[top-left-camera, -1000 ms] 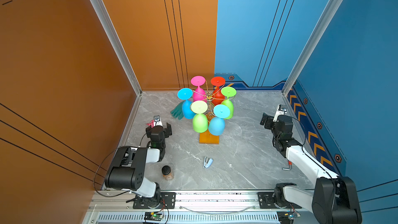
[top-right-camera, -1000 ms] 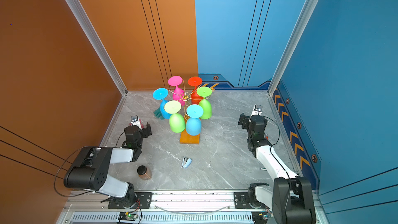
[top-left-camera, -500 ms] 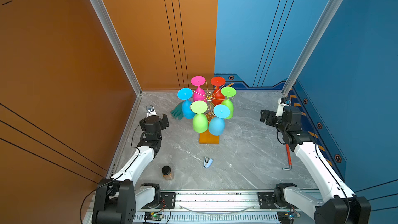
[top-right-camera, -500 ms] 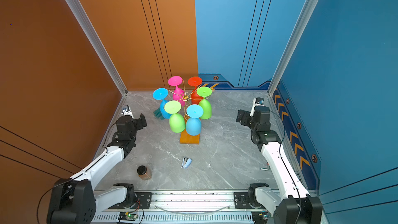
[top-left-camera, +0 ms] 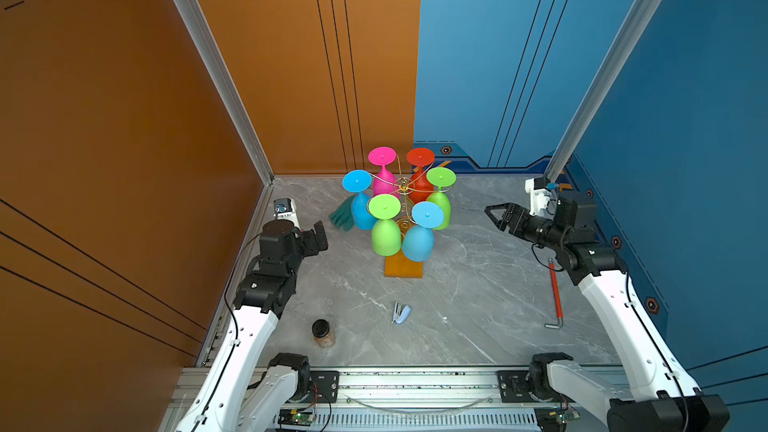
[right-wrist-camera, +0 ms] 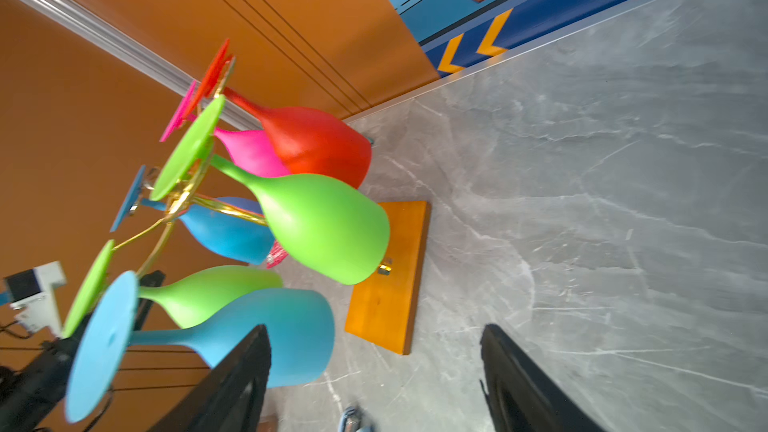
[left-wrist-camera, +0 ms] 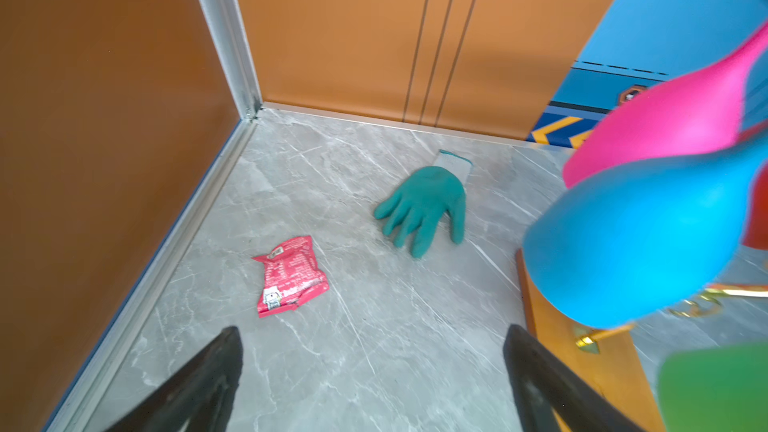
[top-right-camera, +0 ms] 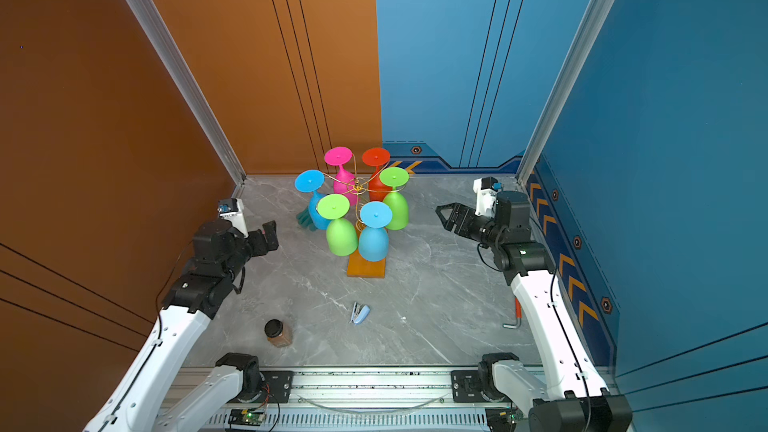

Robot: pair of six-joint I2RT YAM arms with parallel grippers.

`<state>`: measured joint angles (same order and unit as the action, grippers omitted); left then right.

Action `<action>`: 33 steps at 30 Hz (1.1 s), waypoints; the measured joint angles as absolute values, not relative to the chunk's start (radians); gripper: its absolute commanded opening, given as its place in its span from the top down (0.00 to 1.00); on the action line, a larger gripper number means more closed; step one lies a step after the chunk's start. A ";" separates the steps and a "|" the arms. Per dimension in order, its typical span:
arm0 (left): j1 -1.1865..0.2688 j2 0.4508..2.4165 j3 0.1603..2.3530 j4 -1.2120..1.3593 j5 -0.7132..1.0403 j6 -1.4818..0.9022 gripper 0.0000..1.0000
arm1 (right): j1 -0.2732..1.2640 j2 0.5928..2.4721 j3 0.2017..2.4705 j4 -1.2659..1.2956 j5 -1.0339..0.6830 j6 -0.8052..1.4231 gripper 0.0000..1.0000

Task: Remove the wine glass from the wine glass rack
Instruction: 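Raise the right gripper toward the rack while the left gripper moves forward, then close the right gripper on the light-blue glass's foot hanging on the rack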

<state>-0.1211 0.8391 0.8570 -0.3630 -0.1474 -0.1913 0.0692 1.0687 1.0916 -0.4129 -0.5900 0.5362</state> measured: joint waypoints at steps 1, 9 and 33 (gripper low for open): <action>-0.121 0.826 0.859 -0.383 -0.120 -0.188 0.02 | 0.073 1.069 1.100 -0.412 -0.613 0.551 0.24; -0.121 0.741 0.858 -0.465 0.121 -0.129 0.02 | 0.171 1.078 1.121 -0.311 -0.785 0.720 0.39; -0.121 0.643 0.804 -0.425 0.324 -0.113 0.02 | 0.388 1.222 1.120 -0.088 -0.813 0.888 0.74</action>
<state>-0.1211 0.6430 0.8043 -0.4252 0.3237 -0.1135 0.3882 1.2217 1.1202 -0.0883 -0.8131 0.8879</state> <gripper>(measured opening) 0.979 0.290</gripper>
